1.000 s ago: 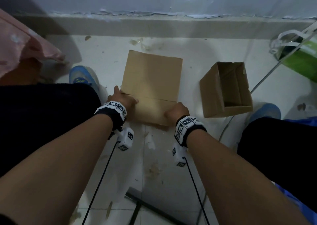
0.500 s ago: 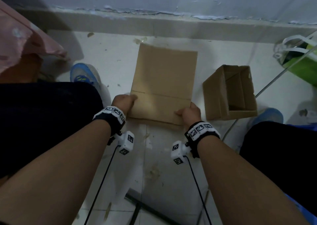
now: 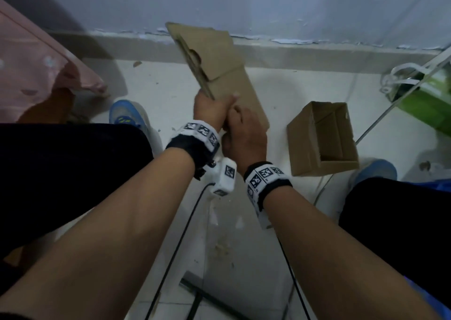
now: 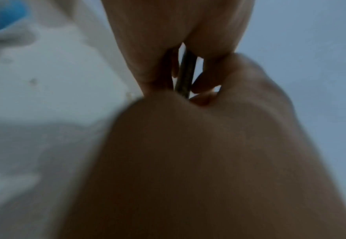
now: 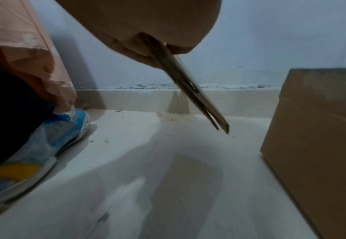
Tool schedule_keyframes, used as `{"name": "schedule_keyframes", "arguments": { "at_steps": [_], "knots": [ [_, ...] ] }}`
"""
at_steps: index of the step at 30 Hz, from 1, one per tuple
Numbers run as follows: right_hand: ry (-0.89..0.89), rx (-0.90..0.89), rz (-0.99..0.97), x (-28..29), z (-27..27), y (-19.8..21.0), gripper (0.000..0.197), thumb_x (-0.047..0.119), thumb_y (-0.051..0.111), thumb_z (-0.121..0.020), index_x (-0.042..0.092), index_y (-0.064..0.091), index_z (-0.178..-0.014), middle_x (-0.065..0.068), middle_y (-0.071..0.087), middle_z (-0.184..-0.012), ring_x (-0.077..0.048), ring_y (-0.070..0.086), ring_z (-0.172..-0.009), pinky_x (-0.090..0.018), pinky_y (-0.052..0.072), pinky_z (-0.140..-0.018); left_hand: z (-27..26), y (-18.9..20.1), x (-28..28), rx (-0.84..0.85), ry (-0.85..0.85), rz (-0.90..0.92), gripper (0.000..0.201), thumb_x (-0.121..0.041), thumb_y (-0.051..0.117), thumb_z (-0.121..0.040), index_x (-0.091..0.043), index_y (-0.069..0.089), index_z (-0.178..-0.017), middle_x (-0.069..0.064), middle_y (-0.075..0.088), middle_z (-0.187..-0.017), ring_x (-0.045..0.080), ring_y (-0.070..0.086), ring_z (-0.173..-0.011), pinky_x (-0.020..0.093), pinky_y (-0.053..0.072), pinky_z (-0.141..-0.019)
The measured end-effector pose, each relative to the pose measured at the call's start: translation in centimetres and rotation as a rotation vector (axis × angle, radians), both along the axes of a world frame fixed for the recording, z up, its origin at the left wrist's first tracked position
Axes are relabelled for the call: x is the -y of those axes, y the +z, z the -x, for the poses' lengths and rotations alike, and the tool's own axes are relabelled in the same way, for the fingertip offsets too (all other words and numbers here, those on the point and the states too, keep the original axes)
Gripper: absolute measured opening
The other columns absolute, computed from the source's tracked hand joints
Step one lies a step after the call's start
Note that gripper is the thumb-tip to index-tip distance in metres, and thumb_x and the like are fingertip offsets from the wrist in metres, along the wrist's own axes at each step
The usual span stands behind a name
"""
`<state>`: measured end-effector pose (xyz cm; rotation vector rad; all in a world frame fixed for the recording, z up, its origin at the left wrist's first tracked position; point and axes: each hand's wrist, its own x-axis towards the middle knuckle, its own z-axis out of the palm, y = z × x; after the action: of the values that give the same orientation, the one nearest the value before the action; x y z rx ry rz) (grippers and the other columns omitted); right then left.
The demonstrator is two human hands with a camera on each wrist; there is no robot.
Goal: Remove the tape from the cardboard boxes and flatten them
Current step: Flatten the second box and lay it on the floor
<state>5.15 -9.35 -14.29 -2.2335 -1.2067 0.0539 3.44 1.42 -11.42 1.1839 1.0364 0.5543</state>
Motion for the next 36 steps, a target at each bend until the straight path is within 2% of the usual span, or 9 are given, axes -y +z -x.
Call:
{"name": "schedule_keyframes", "arguments": {
  "at_steps": [3,6,8,10,12,19,25,31,36],
  "knots": [
    [0.198,-0.086,0.122,0.2,-1.1,0.6,0.046,0.035,0.046,-0.091,0.01,0.065,-0.125,-0.016,0.064,-0.125,-0.038,0.058,-0.106,-0.047,0.048,-0.088,2.2,-0.8,-2.3,-0.206,0.076,0.06,0.015,-0.006,0.083,-0.073,-0.008,0.07,-0.079,0.009,0.074,-0.075,0.025,0.071,-0.067,0.036,0.059,-0.065],
    [-0.215,-0.176,0.049,1.1,-3.9,0.3,0.055,0.03,0.058,-0.095,0.007,0.051,-0.146,-0.02,0.049,-0.151,-0.04,0.043,-0.139,-0.053,0.035,-0.115,5.1,-1.0,-4.4,-0.218,-0.139,0.198,0.036,-0.008,0.082,-0.076,-0.003,0.073,-0.11,0.014,0.079,-0.095,0.032,0.077,-0.084,0.04,0.062,-0.071],
    [-0.482,-0.553,0.001,2.2,-6.2,-0.2,0.09,0.029,0.072,-0.088,0.014,0.023,-0.161,-0.014,0.026,-0.166,-0.033,0.026,-0.152,-0.049,0.025,-0.124,6.2,-0.8,-4.8,-0.186,-0.339,0.297,0.039,-0.003,0.075,-0.082,0.001,0.069,-0.121,0.018,0.076,-0.108,0.036,0.075,-0.097,0.044,0.063,-0.08],
    [-0.565,-1.089,-0.149,3.9,-8.3,-1.0,0.1,0.032,0.08,-0.073,0.019,0.03,-0.159,-0.008,0.047,-0.156,-0.031,0.048,-0.14,-0.048,0.047,-0.108,6.5,-0.7,-4.6,-0.221,-0.452,0.325,0.034,-0.002,0.071,-0.086,0.001,0.07,-0.12,0.02,0.075,-0.113,0.038,0.073,-0.104,0.048,0.06,-0.089],
    [-0.494,-1.337,-0.155,5.5,-8.9,-1.0,0.068,0.025,0.08,-0.075,0.02,0.058,-0.139,-0.001,0.072,-0.125,-0.028,0.066,-0.119,-0.039,0.055,-0.084,6.7,-1.1,-4.7,-0.277,-0.479,0.327,0.033,-0.005,0.072,-0.086,0.001,0.071,-0.118,0.021,0.074,-0.113,0.041,0.072,-0.105,0.051,0.058,-0.094],
    [-0.667,-0.99,-0.103,4.9,-7.1,-3.9,0.024,0.013,0.08,-0.085,0.024,0.068,-0.104,0.004,0.073,-0.102,-0.022,0.071,-0.097,-0.041,0.059,-0.092,6.0,-3.2,-1.5,-0.438,-0.28,0.015,0.023,-0.012,0.076,-0.086,-0.011,0.074,-0.109,0.003,0.075,-0.095,0.026,0.072,-0.087,0.032,0.057,-0.081],
    [-0.686,-0.524,0.087,3.3,-5.3,-3.7,0.018,0.022,0.068,-0.092,0.011,0.064,-0.106,-0.006,0.07,-0.1,-0.027,0.067,-0.089,-0.043,0.06,-0.082,5.5,-4.8,1.7,-0.586,-0.127,-0.27,0.021,-0.014,0.063,-0.092,-0.009,0.067,-0.112,0.001,0.065,-0.099,0.021,0.059,-0.087,0.023,0.044,-0.077],
    [-0.725,-0.846,-0.075,4.6,-6.4,-3.5,0.032,0.017,0.07,-0.093,0.022,0.066,-0.124,0.011,0.067,-0.108,-0.017,0.064,-0.105,-0.03,0.053,-0.086,5.8,-4.7,0.2,-0.248,-0.12,-0.093,0.049,-0.031,0.079,-0.083,-0.034,0.053,-0.125,-0.007,0.07,-0.114,0.011,0.069,-0.101,0.028,0.058,-0.085],
    [-0.607,-1.017,-0.132,4.4,-6.1,-3.2,0.034,0.033,0.062,-0.091,0.022,0.064,-0.123,0.002,0.068,-0.122,-0.022,0.063,-0.114,-0.047,0.051,-0.105,5.0,-4.5,-1.7,-0.375,-0.02,-0.263,0.038,-0.043,0.07,-0.09,-0.008,0.064,-0.104,0.004,0.072,-0.097,0.025,0.069,-0.092,0.035,0.056,-0.08]
  ]
}}
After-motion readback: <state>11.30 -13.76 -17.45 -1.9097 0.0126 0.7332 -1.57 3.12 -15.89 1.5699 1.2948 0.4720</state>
